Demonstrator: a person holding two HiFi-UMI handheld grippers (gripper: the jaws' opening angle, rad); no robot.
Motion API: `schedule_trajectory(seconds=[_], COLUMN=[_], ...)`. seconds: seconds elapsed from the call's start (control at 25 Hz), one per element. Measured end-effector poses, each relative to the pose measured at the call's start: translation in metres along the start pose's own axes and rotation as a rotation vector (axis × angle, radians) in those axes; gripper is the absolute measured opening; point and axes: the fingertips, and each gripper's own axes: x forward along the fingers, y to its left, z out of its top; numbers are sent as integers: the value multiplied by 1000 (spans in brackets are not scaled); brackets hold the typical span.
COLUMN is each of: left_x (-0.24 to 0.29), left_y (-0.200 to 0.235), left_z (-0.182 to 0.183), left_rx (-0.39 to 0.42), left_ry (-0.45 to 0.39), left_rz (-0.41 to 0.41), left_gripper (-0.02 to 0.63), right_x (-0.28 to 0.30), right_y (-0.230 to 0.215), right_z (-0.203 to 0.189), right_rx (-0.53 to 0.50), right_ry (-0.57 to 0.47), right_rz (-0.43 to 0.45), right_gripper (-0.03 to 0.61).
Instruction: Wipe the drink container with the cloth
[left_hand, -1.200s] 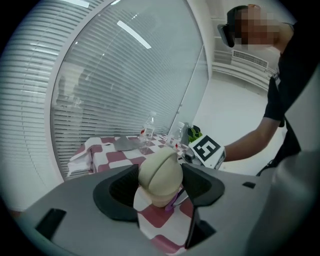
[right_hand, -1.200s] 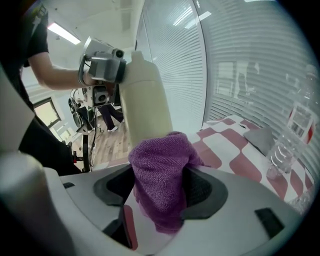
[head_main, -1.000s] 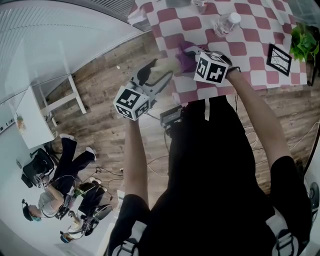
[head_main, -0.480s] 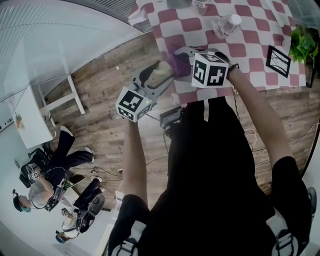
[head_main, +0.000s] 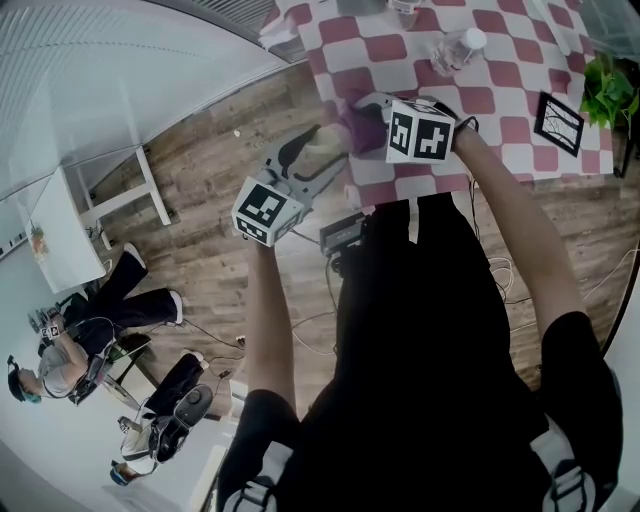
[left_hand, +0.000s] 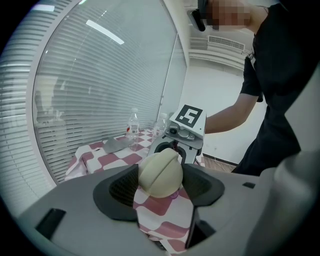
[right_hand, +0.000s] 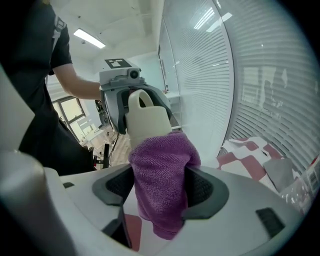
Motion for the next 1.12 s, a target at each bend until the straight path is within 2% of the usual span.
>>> schedule_trajectory(seconds=[0.24, 0.44, 0.68, 0.88, 1.0, 1.12], left_x=[-2, 0, 5, 9, 10, 10], left_y=[1, 3, 2, 7, 10, 10], left_z=[-2, 2, 14, 18, 19, 19], left_rx=[-30, -60, -136, -179, -194, -192], left_ry=[-13, -43, -104, -144, -154, -157], left_rz=[11, 33, 54, 129, 177, 182], left_gripper=[276, 276, 276, 281, 282, 282], right_x=[8, 13, 12, 12, 12, 12], right_y=[-6, -13, -14, -13, -14, -14], right_z=[-31, -55, -58, -59, -58, -58], right_rx=[73, 109, 122, 143, 153, 157], right_ry=[43, 69, 77, 82, 81, 73], right_rz=[-20, -77, -132, -156, -173, -177], right_gripper=[324, 325, 325, 324, 324, 324])
